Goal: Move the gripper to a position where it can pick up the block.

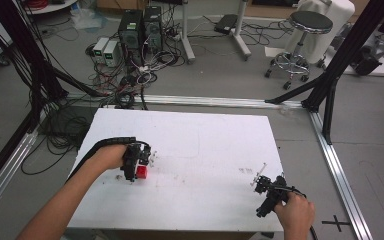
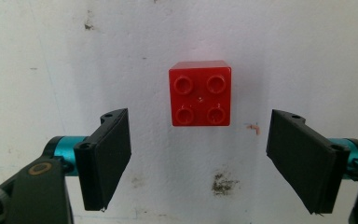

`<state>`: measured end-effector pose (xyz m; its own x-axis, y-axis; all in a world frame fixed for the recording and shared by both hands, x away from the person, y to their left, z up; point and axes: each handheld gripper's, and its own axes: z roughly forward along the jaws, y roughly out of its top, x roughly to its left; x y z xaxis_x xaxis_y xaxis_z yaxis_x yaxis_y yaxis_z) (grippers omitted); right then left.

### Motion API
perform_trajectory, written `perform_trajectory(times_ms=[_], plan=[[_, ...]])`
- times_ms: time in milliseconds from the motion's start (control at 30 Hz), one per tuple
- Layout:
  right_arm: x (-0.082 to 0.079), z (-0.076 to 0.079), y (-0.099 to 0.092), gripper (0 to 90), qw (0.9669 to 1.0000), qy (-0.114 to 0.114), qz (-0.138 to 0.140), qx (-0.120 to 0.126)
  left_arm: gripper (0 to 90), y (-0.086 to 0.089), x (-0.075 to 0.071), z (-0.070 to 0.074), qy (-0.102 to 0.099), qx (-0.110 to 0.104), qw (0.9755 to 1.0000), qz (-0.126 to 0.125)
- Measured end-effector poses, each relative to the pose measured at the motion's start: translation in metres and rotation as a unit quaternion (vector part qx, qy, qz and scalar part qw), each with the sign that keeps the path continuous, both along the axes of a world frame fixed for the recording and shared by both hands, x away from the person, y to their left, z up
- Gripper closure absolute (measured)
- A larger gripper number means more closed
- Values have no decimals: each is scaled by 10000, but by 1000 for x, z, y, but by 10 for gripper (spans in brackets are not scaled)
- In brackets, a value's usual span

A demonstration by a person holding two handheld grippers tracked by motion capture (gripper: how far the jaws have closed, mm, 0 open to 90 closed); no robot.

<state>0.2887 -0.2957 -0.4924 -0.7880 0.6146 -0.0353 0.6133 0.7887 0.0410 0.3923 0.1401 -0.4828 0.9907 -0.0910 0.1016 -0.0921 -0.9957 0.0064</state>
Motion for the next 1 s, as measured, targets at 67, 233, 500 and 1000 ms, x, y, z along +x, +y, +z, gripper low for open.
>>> perform_trajectory(times_ms=[67,233,500,1000], plan=[[0,0,0,21,10000,7,-8,-14,222,-2,1,-3,21,16,10000,8],[0,-1,0,21,10000,16,17,-14,222,-6,2,-7,82,36,10000,-31],[-1,0,-2,21,10000,12,-8,1,224,-11,4,-19,224,156,9996,-33],[0,0,-2,21,10000,37,-7,-4,225,-13,6,-24,311,215,9993,-40]])
